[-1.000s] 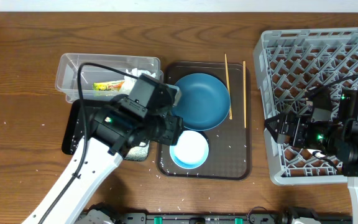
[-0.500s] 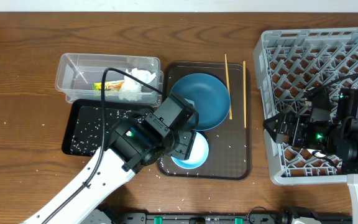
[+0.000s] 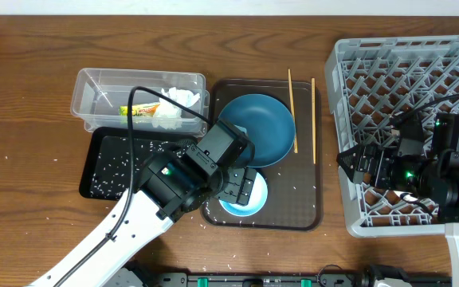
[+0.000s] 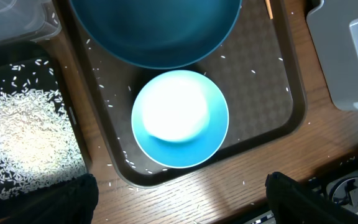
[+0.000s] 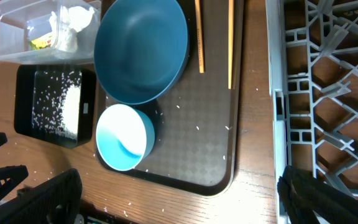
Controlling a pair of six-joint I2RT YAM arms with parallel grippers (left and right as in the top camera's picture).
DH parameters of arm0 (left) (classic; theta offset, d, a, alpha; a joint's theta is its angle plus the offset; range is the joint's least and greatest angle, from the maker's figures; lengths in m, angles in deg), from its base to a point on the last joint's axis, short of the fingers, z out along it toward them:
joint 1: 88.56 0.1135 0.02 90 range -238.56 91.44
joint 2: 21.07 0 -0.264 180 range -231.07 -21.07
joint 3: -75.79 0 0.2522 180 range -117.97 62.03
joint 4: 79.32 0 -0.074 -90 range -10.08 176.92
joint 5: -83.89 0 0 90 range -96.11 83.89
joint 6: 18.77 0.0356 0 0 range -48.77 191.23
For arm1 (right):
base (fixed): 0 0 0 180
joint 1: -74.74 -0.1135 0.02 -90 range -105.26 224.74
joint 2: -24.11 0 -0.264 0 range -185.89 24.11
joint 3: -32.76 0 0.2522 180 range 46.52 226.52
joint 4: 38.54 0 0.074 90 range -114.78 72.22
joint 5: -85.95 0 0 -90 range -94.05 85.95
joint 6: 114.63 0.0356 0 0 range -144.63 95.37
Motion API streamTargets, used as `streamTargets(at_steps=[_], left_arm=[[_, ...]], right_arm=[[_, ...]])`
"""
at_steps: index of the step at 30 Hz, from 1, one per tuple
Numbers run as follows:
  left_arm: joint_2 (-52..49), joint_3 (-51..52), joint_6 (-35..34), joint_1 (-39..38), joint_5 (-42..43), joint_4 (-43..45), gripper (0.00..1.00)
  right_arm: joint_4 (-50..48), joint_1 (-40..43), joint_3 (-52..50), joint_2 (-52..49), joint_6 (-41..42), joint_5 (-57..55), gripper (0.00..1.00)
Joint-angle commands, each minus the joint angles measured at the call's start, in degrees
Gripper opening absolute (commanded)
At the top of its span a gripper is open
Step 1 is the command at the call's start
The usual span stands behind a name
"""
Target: Sort waste into correct bins and load items into the dishwasher rack
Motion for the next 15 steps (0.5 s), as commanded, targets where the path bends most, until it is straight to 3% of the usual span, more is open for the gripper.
streamTargets(at_steps=[1, 6, 9, 12, 15], left_arm=[[0.4, -0.6, 0.1, -0.1, -1.1, -0.2, 0.9], [0.9, -0.6, 0.2, -0.1, -1.2, -0.2, 0.92], [3.2, -0.4, 3.6, -0.1, -9.1, 0.4, 0.93], [7.7, 2.4, 4.9, 0.8, -16.6, 7.6, 0.93], [13.9, 8.8, 8.3, 5.1, -16.9, 19.9, 0.93]], right_arm=[[-0.2, -1.0, -0.3, 0.0, -0.8, -0.2, 0.99], [-0.2, -1.0, -0.3, 0.0, -0.8, -0.2, 0.99], [-0.2, -1.0, -0.3, 0.0, -0.8, -0.2, 0.99], [-0.2, -1.0, -0.3, 0.0, -0.8, -0.2, 0.99], [-0.2, -1.0, -0.3, 0.0, -0.8, -0.2, 0.99]])
